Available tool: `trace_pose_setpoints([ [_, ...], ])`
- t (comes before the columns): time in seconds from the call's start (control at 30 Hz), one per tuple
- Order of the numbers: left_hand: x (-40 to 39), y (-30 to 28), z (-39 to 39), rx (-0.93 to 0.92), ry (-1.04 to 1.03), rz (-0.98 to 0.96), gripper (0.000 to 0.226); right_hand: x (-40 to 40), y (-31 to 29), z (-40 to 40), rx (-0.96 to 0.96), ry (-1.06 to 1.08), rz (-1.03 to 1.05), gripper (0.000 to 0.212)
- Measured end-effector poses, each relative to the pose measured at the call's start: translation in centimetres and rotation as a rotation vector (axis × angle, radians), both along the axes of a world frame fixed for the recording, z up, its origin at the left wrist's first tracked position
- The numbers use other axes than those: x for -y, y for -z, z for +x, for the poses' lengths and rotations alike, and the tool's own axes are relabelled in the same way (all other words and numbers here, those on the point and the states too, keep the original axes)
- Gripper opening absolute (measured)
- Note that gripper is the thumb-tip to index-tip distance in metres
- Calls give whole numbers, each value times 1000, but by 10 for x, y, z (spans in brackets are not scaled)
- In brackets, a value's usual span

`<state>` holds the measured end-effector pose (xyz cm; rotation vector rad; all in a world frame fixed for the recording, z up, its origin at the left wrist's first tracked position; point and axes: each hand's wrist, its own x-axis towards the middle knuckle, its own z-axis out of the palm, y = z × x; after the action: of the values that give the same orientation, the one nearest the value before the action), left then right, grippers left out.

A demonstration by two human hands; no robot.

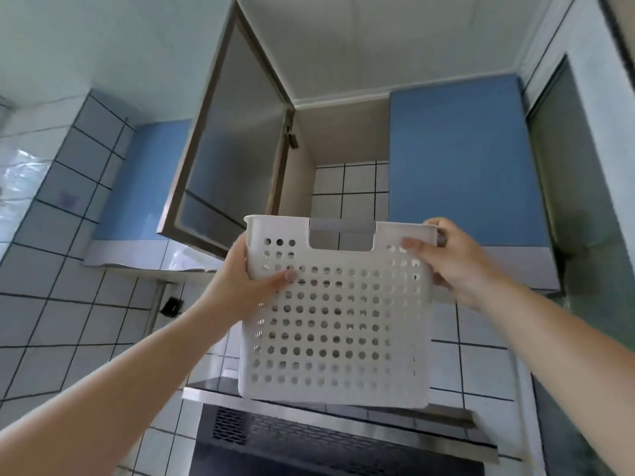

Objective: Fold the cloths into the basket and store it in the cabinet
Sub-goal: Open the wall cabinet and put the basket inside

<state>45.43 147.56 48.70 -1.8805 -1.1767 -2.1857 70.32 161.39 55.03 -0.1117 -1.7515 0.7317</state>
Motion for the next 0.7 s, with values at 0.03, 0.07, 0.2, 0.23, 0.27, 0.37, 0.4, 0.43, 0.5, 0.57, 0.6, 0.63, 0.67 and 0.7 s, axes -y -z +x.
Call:
trace_pose_setpoints([
  [0.03, -2, -10, -3, -8, 4, 6, 59, 2, -11, -3, -5, 21, 11, 52],
  [0.07, -5, -19, -6, -19, 4, 17, 56, 3, -22, -5, -8, 41, 25, 48],
  [0.2, -12, -52, -15, -27, -53, 52, 51, 2, -60, -9, -20, 83, 79, 32],
  [0.23, -14, -62, -17, -41, -62, 60, 50, 0, -71, -10, -25, 83, 85, 29],
  [0.27, -14, -70, -18, -56, -71, 59, 48, -2, -79, -11, -24, 82, 86, 28],
  [0.37, -18, -100, -18, -92, -109, 62, 41, -7, -107, -12, -14, 78, 111, 26],
  [0.4, -20, -110, -19, -99, -120, 66, 39, -10, -115, -12, -17, 67, 119, 25],
  [0.43, -21, -119, -20, -110, -127, 66, 38, -13, -123, -13, -17, 57, 126, 25],
  [0.5, -25, -136, -20, -166, -144, 68, 38, -21, -138, -15, -17, 46, 153, 27],
  [0.57, -30, -151, -22, -216, -178, 70, 38, -30, -151, -17, -22, 52, 177, 29],
  [0.6, -33, -157, -23, -232, -191, 65, 38, -35, -156, -19, -26, 57, 184, 29],
  [0.63, -40, -164, -25, -248, -198, 68, 36, -43, -160, -21, -35, 58, 193, 29],
  [0.67, -46, -168, -27, -256, -210, 66, 34, -50, -164, -24, -40, 61, 197, 29],
  [0.7, -54, -172, -30, -264, -228, 72, 31, -59, -167, -28, -43, 61, 204, 28],
])
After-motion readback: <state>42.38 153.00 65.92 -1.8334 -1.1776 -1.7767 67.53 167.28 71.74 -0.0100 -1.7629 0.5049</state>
